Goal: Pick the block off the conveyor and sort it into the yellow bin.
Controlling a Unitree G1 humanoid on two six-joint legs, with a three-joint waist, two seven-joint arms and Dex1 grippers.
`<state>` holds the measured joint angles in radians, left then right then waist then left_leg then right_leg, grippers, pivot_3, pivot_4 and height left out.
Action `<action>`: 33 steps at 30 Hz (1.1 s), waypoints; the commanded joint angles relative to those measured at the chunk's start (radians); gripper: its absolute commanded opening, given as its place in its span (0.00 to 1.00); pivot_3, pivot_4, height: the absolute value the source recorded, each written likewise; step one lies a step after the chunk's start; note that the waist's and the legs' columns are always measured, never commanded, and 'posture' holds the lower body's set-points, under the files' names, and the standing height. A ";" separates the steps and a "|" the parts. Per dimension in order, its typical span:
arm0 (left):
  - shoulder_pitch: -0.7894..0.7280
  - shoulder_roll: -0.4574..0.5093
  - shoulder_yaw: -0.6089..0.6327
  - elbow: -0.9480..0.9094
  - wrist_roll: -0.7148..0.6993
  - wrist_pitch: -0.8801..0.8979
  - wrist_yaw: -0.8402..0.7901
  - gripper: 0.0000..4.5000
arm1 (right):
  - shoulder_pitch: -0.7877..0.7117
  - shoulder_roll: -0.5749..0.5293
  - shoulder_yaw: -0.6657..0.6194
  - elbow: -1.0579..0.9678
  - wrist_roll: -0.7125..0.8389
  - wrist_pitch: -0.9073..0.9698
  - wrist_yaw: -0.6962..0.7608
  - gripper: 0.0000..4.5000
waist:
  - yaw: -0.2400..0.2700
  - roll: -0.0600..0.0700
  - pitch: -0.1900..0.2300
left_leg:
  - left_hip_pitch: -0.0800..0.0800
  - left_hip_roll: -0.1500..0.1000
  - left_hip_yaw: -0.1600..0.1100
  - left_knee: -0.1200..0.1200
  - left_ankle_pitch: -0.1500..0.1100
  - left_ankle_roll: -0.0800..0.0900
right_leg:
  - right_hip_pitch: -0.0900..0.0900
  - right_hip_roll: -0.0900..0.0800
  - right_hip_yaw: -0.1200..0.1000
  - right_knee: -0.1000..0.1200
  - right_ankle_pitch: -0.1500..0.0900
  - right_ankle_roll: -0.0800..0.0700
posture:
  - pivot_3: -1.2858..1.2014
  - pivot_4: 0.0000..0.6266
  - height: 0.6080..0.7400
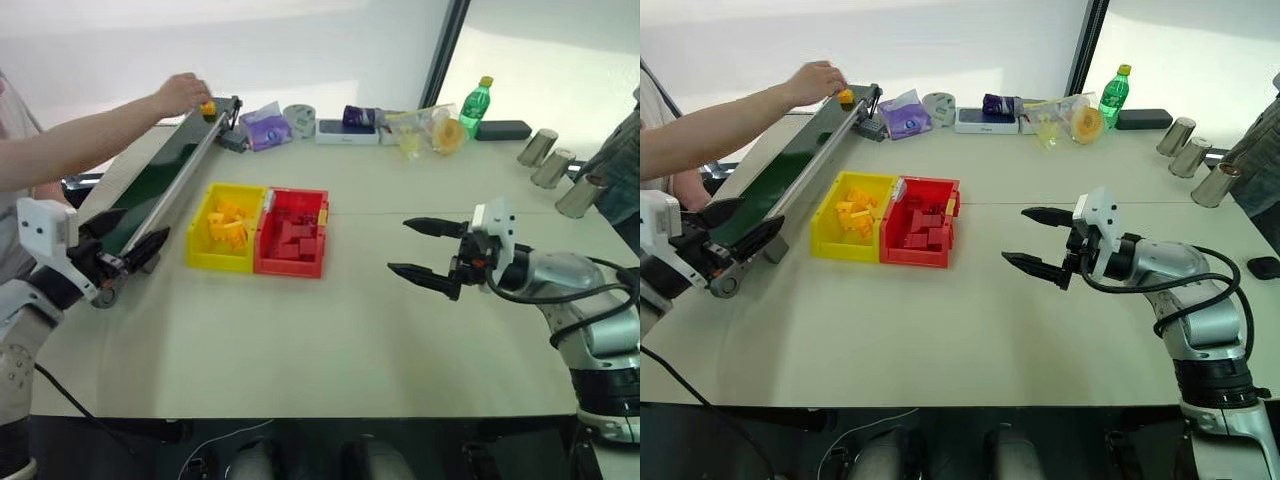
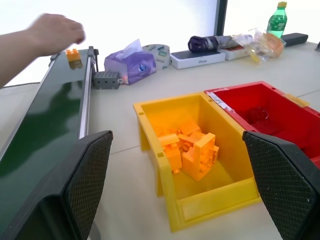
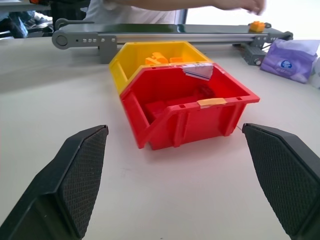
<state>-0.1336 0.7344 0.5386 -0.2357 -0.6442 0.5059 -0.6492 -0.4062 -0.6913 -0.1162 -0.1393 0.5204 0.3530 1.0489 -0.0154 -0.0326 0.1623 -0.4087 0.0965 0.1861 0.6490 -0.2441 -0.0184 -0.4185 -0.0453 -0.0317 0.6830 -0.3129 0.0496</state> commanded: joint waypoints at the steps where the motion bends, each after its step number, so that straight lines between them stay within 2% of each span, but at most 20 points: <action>1: -0.012 -0.008 0.001 -0.010 -0.004 -0.038 -0.013 0.98 | -0.031 0.007 -0.001 0.009 -0.007 -0.037 0.006 1.00 | 0.000 0.000 0.000 | 0.000 0.000 0.000 0.000 0.000 0.000 | 0.000 0.000 0.000 0.000 0.000 0.000 | 0.52 0.24 1.00; 22: 0.066 -0.041 0.007 -0.109 -0.010 -0.032 0.024 0.98 | -0.075 0.021 0.024 0.062 -0.025 -0.074 0.020 1.00 | -0.001 0.000 0.000 | 0.000 0.000 0.000 0.000 0.000 0.000 | 0.000 0.000 0.000 0.000 0.000 0.000 | 0.52 0.24 1.00; 29: 0.103 -0.057 0.046 -0.120 0.000 -0.061 0.043 0.98 | -0.079 0.023 0.029 0.064 -0.027 -0.075 0.023 1.00 | -0.001 0.000 0.000 | 0.000 0.000 0.000 0.000 0.000 0.000 | 0.000 0.000 0.000 0.000 0.000 0.000 | 0.52 0.24 1.00; 33: 0.188 -0.095 0.139 -0.105 0.015 -0.113 0.069 0.98 | -0.087 0.028 0.036 0.072 -0.029 -0.079 0.031 1.00 | -0.006 0.000 0.000 | 0.000 0.000 0.000 0.000 0.000 0.000 | 0.000 0.000 0.000 0.000 0.000 0.000 | 0.52 0.24 1.00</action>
<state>0.0372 0.6425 0.6125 -0.3238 -0.6343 0.4292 -0.5924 -0.4729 -0.6658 -0.0731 -0.0564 0.4851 0.2905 1.0726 -0.0214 -0.0326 0.1623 -0.4085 0.0970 0.1862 0.6488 -0.2441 -0.0184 -0.4187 -0.0454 -0.0313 0.6830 -0.3130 0.0496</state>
